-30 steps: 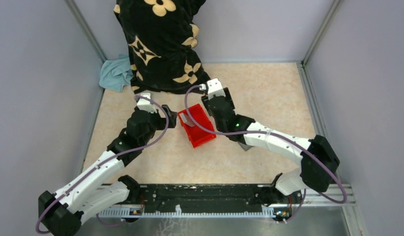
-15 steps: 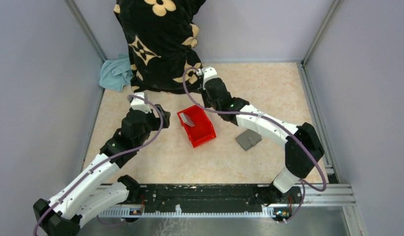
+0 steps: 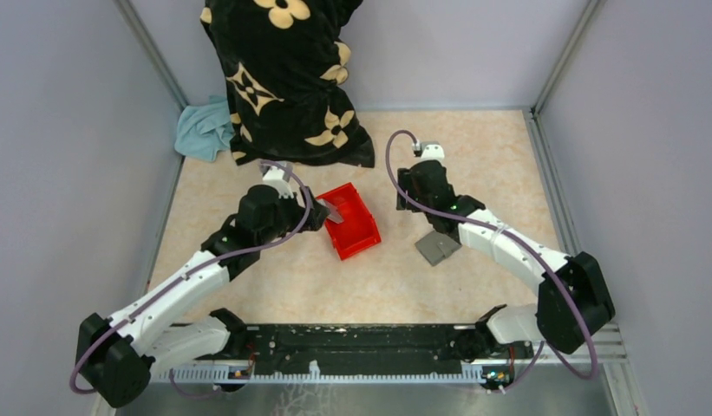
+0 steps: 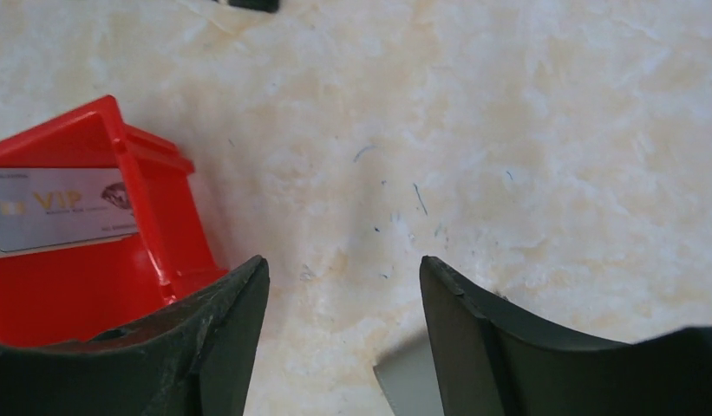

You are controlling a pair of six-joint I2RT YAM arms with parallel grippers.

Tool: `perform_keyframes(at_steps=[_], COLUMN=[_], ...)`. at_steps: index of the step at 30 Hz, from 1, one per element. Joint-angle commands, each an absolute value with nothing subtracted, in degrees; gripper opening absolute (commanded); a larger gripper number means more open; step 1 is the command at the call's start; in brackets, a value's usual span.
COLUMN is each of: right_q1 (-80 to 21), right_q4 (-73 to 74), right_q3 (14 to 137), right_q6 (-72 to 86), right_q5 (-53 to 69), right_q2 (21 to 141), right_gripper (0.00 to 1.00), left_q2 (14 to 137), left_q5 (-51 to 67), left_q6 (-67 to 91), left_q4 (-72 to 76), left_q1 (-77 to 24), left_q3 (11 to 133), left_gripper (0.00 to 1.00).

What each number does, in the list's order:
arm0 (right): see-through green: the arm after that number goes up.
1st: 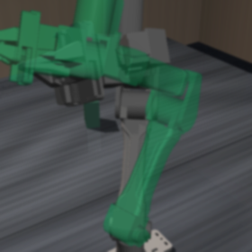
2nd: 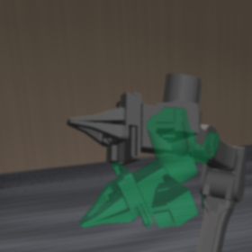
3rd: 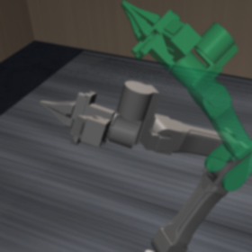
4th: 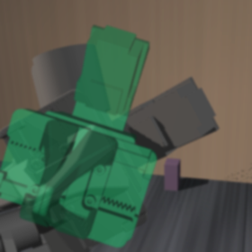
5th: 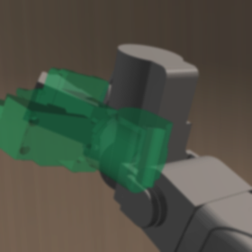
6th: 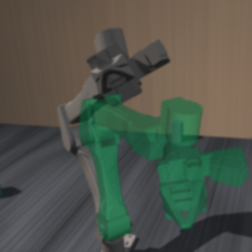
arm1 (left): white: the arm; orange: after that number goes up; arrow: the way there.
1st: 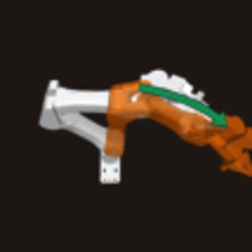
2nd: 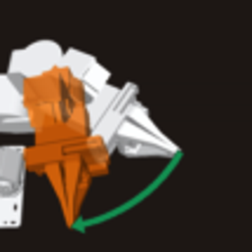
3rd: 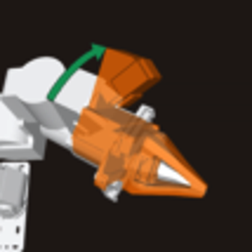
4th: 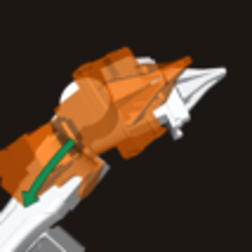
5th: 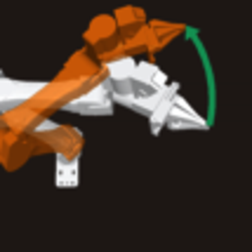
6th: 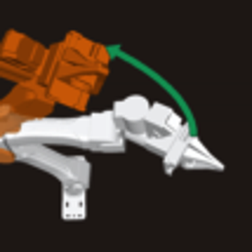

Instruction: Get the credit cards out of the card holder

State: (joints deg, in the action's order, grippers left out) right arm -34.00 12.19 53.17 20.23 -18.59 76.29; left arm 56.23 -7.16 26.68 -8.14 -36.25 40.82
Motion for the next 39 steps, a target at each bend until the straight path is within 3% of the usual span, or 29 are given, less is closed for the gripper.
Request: perform_keyframes(at_steps=[1,3,8,10,13,15,17,27,39], right_q1=[-34.12,-34.10,-36.99,-39.68,-41.38,-41.40,-41.40,-42.01,-42.12], right_q4=[12.74,10.70,5.96,8.42,11.78,12.82,13.23,17.07,17.14], right_q3=[51.02,50.65,55.26,61.09,69.44,73.37,76.22,86.50,84.36], right_q6=[22.06,21.44,18.44,15.17,13.07,12.57,12.16,10.65,11.06], right_q5=[-19.63,-15.11,-5.47,-7.69,-8.77,-7.63,-6.92,-6.59,-6.99], right_q2=[72.13,71.71,75.91,80.66,88.05,92.19,96.06,107.78,109.11], right_gripper=[0.66,0.62,0.26,0.21,0.24,0.37,0.43,0.42,0.33], left_q2=[57.20,57.72,57.85,56.81,53.70,51.56,49.95,46.93,46.46], left_q5=[-0.33,-1.19,-4.74,-6.39,-10.21,-12.60,-14.75,-19.23,-19.15], left_q6=[30.14,30.11,30.48,30.93,31.44,30.80,30.07,29.30,29.01], left_q4=[-1.68,-1.69,-3.39,-4.60,-5.99,-7.24,-9.59,-16.96,-16.96], left_q1=[-36.71,-36.74,-36.76,-36.74,-36.65,-36.65,-36.65,-36.56,-36.56], left_q3=[40.90,41.32,41.30,40.87,39.48,38.86,39.20,41.29,41.71], left_gripper=[0.91,0.90,0.71,0.71,0.71,0.71,0.71,0.75,0.76])
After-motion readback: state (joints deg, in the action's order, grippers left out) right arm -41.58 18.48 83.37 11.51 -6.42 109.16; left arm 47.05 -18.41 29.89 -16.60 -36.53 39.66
